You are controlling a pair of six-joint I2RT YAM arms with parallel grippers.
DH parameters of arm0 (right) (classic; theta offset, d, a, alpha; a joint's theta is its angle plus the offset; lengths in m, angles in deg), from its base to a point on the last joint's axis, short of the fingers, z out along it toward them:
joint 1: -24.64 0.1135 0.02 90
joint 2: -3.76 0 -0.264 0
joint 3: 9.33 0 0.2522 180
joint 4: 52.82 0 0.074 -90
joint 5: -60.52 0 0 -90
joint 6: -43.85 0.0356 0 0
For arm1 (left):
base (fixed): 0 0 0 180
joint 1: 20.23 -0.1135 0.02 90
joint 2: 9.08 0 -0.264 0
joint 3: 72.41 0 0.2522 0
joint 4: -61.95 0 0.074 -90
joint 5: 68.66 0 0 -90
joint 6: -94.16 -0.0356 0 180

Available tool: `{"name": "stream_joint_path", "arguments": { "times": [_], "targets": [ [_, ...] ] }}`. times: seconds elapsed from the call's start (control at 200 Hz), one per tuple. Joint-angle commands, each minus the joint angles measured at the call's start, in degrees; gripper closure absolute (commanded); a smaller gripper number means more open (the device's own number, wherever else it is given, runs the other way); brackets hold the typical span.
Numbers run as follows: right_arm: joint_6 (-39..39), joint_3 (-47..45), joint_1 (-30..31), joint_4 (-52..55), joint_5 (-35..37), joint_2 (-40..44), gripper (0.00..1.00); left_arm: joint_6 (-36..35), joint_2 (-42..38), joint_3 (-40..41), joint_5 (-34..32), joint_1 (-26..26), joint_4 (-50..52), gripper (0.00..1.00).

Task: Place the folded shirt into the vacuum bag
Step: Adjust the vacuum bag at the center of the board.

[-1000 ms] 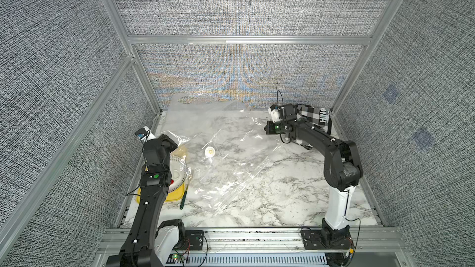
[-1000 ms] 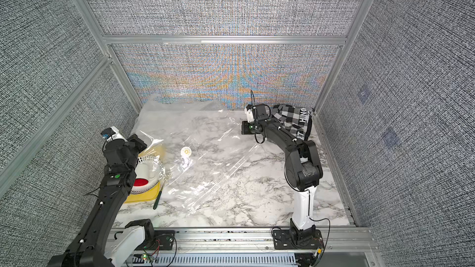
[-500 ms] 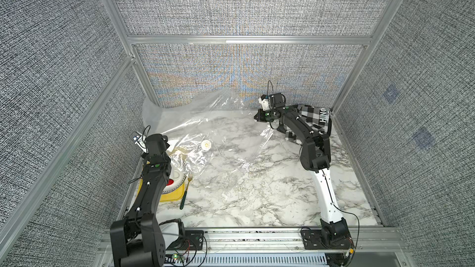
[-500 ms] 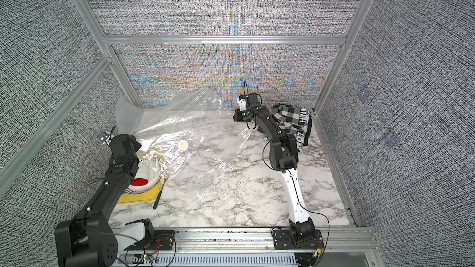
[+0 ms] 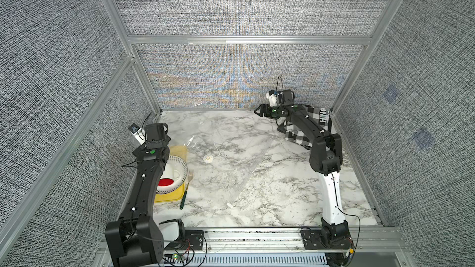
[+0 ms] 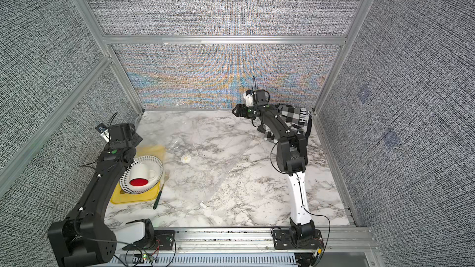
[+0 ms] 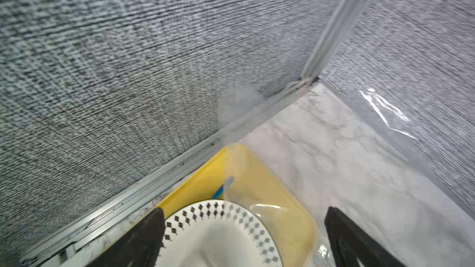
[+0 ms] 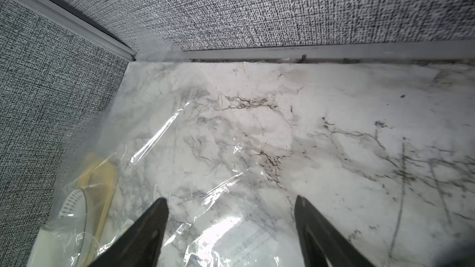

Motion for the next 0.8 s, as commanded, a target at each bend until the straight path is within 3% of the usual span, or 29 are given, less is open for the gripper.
{"name": "stream_joint_path", "arguments": {
  "times": [0.0, 0.18, 0.325, 0.601, 0.796],
  "targets": [
    [0.2, -7.6, 0.0, -2.1, -0.3, 5.6, 0.15, -5.5, -1.3, -1.1, 7.3, 5.0, 3.4, 0.0],
    [1.0, -28.9, -2.9, -10.6, -1.7, 20.2, 0.03, -8.9, 1.5, -4.2, 11.1, 16.9, 9.3, 0.0],
    [2.6, -46.4, -6.2, -17.3, -2.0, 32.4, 0.02, -12.3, 3.0, -4.1, 13.5, 29.3, 10.5, 0.0],
    [5.6, -77.6, -13.3, -27.0, -1.3, 50.5, 0.01, -12.2, 15.3, -8.6, 5.6, 52.4, 19.2, 0.0],
    [8.2, -85.9, -15.8, -29.6, -2.8, 56.8, 0.01, -10.0, 26.1, -13.9, 3.0, 61.9, 22.6, 0.0]
  ]
}}
